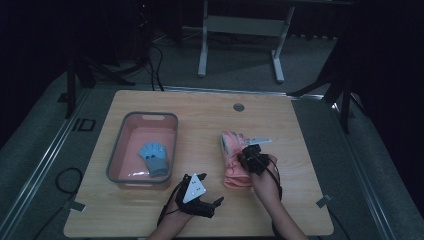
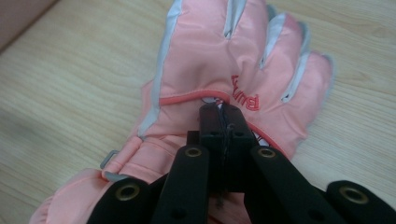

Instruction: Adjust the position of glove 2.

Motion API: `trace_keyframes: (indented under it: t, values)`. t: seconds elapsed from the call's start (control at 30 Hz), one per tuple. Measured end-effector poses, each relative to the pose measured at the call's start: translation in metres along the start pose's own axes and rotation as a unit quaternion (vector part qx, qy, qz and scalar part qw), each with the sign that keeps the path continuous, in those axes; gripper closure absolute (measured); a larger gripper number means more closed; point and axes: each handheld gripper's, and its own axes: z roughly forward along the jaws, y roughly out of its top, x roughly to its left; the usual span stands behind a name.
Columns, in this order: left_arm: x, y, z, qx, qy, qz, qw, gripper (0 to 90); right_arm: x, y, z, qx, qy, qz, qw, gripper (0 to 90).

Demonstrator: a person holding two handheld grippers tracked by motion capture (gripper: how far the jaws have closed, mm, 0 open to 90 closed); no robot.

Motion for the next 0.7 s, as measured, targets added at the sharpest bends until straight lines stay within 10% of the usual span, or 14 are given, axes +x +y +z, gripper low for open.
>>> trace_keyframes:
  t: [0.3, 0.7]
  values:
    - [-0.002, 0.0, 0.0, 0.0, -0.004, -0.001, 1.0, 6.1, 0.001, -0.002, 0.007, -0.002, 0.012, -0.003, 0.9999, 84.4]
    - [-0.001, 0.002, -0.001, -0.006, -0.013, -0.016, 0.9998, 6.1, -0.018, 0.006, -0.023, -0.057, 0.06, 0.002, 0.9965, 35.1]
